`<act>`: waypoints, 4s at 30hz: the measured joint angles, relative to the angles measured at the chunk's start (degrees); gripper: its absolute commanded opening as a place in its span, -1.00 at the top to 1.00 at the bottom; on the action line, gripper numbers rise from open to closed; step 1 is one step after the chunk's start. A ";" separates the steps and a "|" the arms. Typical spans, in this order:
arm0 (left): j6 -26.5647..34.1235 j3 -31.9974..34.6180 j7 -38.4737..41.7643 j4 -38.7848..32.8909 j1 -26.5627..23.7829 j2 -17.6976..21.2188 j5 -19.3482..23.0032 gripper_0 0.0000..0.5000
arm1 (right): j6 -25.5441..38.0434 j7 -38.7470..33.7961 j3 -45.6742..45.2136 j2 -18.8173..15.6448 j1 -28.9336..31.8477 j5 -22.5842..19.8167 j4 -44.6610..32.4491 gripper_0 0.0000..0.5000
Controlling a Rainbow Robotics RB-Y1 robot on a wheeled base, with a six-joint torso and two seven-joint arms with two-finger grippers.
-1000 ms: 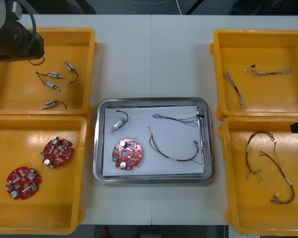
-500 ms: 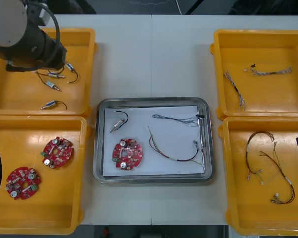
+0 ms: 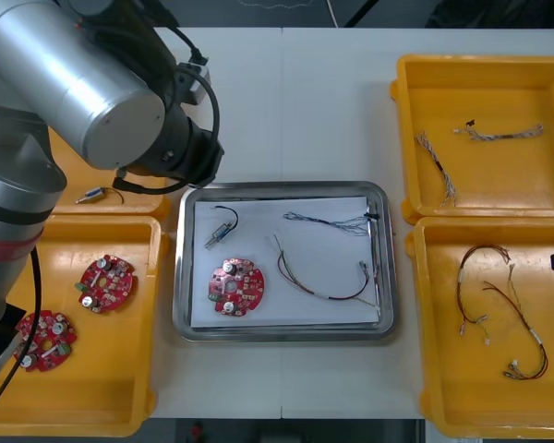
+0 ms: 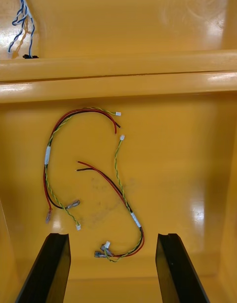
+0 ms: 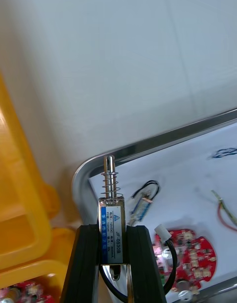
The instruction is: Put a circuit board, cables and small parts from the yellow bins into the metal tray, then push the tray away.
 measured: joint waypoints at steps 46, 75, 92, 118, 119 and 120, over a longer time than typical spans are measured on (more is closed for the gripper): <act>-17.52 -19.89 4.09 15.22 -0.66 -2.36 -0.81 -1.00 | 0.00 0.00 0.02 -0.02 0.02 1.03 -0.01 -1.00; 5.08 4.42 4.06 -0.21 -0.66 -1.72 7.25 -1.00 | 0.00 0.00 12.18 -5.11 -12.36 -8.85 -0.09 -1.00; 5.10 19.88 -4.41 -6.83 10.49 8.02 11.55 -1.00 | 0.00 0.00 42.87 -3.02 -34.15 -9.59 -0.13 -1.00; 5.10 35.65 -4.51 -11.00 29.10 18.03 17.65 -1.00 | -6.83 17.33 76.34 9.90 -43.77 2.99 10.06 -1.00; 5.10 35.71 -4.51 -11.01 29.51 18.19 17.67 -1.00 | -7.34 18.21 77.22 9.91 -43.77 3.34 10.06 -1.00; 5.10 35.75 -4.51 -11.03 29.94 18.32 17.68 -1.00 | -7.82 18.70 78.12 9.92 -43.77 3.60 10.06 -1.00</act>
